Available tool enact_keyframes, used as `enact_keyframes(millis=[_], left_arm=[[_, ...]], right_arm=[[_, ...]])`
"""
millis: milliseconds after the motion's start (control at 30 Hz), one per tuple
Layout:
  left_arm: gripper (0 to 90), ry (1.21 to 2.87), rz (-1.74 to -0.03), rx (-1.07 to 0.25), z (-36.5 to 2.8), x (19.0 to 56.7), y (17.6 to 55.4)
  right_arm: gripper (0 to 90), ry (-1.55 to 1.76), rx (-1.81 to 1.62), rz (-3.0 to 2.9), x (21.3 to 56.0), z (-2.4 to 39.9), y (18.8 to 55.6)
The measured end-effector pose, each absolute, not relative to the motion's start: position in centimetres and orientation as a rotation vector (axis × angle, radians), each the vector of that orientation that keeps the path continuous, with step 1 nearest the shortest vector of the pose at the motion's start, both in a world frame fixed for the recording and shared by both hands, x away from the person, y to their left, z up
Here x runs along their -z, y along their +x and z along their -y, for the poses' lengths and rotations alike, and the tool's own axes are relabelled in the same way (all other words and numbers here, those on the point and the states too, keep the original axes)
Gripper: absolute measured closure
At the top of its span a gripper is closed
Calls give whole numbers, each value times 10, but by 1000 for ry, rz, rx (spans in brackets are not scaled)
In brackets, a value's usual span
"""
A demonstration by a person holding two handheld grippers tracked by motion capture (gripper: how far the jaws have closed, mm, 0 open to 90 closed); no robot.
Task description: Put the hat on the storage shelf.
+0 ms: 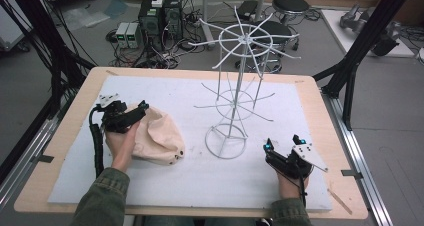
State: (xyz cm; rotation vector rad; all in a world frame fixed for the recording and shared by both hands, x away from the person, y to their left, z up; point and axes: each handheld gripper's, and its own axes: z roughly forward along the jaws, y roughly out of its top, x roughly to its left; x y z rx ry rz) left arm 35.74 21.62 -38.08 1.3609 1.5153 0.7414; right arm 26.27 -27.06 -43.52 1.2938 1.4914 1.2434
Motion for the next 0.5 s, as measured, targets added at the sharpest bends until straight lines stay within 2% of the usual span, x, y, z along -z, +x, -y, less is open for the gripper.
enact_keyframes(millis=[167, 367, 500], left_arm=[[270, 1369, -1533, -729, -218, 382, 358], [276, 1392, -1556, -627, -211, 389, 366], [279, 1415, -1584, -605, -204, 396, 372]], right_arm=[[87, 1300, -1244, -1492, 435, 270, 262], [87, 1298, -1244, -1493, 435, 270, 263], [87, 1297, -1244, -1493, 435, 270, 263]])
